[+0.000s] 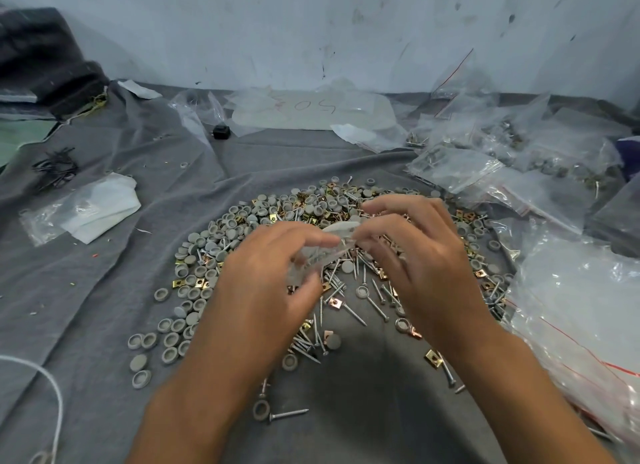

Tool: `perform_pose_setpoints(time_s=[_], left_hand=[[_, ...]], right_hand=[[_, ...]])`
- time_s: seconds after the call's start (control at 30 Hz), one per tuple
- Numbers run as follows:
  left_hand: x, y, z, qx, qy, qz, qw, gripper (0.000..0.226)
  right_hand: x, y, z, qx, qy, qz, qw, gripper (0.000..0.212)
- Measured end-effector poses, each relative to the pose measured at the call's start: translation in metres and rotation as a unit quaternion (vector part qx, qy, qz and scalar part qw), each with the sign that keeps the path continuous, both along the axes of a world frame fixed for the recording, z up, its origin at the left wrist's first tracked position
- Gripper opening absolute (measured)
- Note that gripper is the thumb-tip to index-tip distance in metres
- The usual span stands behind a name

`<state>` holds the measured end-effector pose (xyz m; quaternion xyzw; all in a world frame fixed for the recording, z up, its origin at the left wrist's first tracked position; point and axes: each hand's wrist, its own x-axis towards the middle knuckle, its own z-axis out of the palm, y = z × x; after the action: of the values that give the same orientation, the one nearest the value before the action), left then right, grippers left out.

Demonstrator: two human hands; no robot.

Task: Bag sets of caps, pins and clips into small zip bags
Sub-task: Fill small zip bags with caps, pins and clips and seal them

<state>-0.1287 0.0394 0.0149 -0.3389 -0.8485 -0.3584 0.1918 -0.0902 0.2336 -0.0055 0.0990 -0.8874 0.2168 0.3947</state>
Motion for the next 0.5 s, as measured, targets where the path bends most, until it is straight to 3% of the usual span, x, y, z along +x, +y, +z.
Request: perform_pose_setpoints(time_s=[0.1, 0.2, 0.27, 0.37, 0.5], left_hand=[[0.000, -0.002, 0.004, 0.169, -0.061, -0.006, 0.984, 0.026], [-0.003, 0.000, 0.004, 0.317, -0.211, -0.033, 0.924, 0.031], [-0.006, 0.003, 0.003, 0.352, -0.276, -0.042, 0.893, 0.035], [-0.009, 0.004, 0.000, 0.369, -0.315, -0.039, 0.873, 0.036], [-0.011, 0.002, -0.003, 0.353, -0.332, -0.034, 0.874, 0.034]], right_hand=[[0.003, -0.001, 0.007, -0.108, 0.038, 0.052, 0.992, 0.006], [0.009, -0.003, 0.011, -0.259, 0.002, 0.095, 0.961, 0.011], [0.011, -0.003, 0.012, -0.339, -0.053, 0.121, 0.931, 0.017], [0.012, 0.002, 0.010, -0.404, -0.128, 0.160, 0.892, 0.031], [0.012, 0.005, 0.004, -0.401, -0.161, 0.128, 0.893, 0.033]])
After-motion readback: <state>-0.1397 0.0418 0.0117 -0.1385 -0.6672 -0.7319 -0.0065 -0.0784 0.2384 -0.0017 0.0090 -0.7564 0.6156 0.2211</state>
